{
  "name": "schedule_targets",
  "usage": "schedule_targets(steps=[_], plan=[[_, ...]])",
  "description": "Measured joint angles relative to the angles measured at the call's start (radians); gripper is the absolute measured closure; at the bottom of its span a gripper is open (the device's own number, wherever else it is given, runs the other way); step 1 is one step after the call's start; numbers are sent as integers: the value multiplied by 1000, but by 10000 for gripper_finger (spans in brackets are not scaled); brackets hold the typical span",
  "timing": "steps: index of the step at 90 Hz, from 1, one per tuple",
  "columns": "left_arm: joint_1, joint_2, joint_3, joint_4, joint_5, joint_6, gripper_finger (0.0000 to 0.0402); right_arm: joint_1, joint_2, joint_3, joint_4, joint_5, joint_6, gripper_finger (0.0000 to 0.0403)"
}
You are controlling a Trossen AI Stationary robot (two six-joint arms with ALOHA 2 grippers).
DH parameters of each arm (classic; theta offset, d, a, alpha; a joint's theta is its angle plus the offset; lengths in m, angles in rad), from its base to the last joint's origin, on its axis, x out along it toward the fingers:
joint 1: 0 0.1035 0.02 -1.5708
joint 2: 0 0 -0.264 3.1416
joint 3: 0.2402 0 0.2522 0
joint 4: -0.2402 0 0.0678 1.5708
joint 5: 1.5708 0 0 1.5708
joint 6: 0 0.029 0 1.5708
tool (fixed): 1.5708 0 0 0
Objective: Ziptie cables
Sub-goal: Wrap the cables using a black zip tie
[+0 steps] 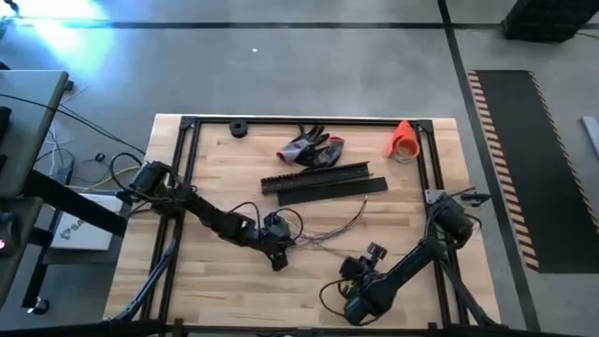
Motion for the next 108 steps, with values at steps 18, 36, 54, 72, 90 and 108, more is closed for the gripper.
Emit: schedule_targets(steps=[18,36,54,72,90,108], plan=[[-7,-22,0,12,-17,0,399,-89,-2,49,-209,-127,-229,402],[-7,-22,1,23,-17,-16,399,-143,-3,110,-62,-175,-585,403],[-7,-23,1,32,-20,-15,399,-194,-3,106,286,-288,-836,403],[-12,-23,1,29,-24,-16,399,-219,-4,74,488,-365,-895,403],[-49,-24,1,35,-26,-9,399,-224,-4,70,464,-302,-845,403],[-114,-24,1,35,-71,-50,399,-219,-6,70,337,-268,-683,403]])
